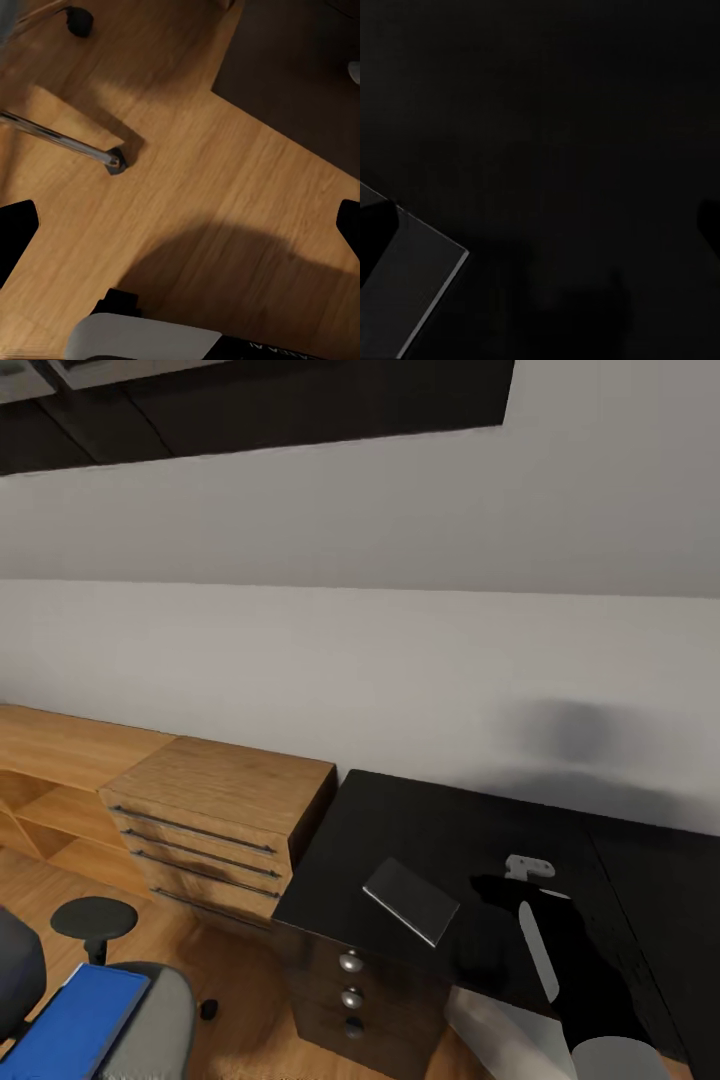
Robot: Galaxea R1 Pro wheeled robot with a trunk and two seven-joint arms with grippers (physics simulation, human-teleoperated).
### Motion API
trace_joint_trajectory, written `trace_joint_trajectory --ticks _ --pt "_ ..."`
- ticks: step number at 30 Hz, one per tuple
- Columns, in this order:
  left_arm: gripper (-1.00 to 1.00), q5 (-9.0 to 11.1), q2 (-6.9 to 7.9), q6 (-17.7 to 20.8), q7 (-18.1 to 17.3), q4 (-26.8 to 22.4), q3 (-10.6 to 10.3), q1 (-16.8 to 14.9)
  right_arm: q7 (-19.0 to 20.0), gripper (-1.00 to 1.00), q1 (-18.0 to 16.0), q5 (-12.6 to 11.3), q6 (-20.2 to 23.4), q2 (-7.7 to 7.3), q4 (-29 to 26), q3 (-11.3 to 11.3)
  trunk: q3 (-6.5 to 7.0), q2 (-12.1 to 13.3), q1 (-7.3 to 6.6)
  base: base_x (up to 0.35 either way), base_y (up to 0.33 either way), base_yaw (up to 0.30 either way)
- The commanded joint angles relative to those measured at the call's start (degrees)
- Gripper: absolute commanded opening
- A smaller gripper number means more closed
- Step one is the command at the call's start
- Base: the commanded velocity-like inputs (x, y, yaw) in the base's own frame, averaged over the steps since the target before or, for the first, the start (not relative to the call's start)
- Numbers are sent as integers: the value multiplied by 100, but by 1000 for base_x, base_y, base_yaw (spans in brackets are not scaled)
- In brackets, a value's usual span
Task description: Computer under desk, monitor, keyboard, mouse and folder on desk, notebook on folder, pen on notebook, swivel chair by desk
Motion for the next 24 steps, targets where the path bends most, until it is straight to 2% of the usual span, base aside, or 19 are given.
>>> trace_joint_trajectory --ticks 1,8,19,24 --pt "100 4 -4 -16 -9 6 23 -5 -20 100 -2 -39 15 8 -9 -10 -6 -4 0 0 0 278" --pt "100 2 2 -16 0 6 32 -5 -27 100 -2 -26 -153 64 4 -10 -6 -4 0 0 0 279" --pt "100 5 -1 15 54 10 28 -5 -24 100 -2 -31 -192 49 -4 -17 -6 -4 0 0 0 280" --pt "100 11 -1 32 60 250 32 -5 -15 100 -2 -32 -197 51 9 -12 -6 -4 0 0 0 265"
